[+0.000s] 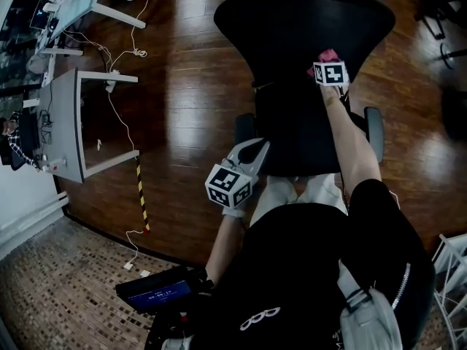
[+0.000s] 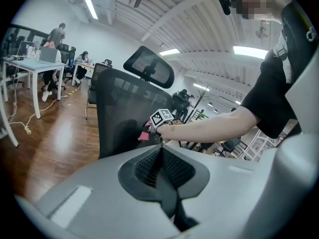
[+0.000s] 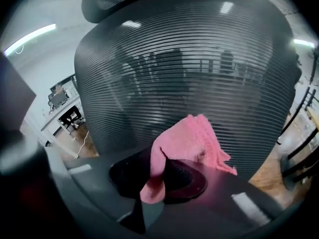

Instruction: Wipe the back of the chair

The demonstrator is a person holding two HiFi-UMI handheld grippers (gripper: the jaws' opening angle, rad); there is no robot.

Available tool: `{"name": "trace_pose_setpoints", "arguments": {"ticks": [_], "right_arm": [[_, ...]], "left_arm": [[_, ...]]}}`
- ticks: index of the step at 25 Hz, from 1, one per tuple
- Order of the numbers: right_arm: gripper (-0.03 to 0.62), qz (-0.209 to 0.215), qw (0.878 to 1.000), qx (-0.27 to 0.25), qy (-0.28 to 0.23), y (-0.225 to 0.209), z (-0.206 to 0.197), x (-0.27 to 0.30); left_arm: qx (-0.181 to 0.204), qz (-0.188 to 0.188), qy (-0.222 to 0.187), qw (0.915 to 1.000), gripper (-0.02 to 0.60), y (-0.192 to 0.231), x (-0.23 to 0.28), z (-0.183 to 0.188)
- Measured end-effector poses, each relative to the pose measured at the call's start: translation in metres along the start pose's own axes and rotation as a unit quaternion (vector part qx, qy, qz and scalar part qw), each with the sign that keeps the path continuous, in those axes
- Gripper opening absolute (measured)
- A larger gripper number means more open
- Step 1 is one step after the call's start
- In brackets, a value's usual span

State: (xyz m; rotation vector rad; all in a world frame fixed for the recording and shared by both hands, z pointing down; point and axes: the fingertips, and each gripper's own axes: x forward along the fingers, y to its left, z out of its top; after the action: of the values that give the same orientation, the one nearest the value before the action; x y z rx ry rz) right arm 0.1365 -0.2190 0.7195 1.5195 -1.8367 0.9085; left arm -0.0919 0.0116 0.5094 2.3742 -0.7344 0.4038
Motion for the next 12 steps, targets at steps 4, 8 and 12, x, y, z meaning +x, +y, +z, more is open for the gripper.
{"name": "trace_pose_setpoints", "arguments": {"ticks": [4, 8, 12], "right_arm": [[0.044, 0.029, 0.999, -0.034, 0.002, 0.044, 0.001, 0.01], [0.044, 0.059, 0.997, -0.059, 0.002, 0.091, 0.006, 0.019], [0.044, 0.102, 0.991, -0.086, -0.002, 0.147, 0.013, 0.034]], "left_arm": [[0.001, 0.0, -0.004, 1.0, -0.011, 0.012, -0.004, 0.002], [0.0, 0.001, -0.004, 1.0, -0.011, 0.024, -0.006, 0.003], [-0.001, 0.002, -0.011, 0.9999, -0.011, 0.033, -0.006, 0.008]]}}
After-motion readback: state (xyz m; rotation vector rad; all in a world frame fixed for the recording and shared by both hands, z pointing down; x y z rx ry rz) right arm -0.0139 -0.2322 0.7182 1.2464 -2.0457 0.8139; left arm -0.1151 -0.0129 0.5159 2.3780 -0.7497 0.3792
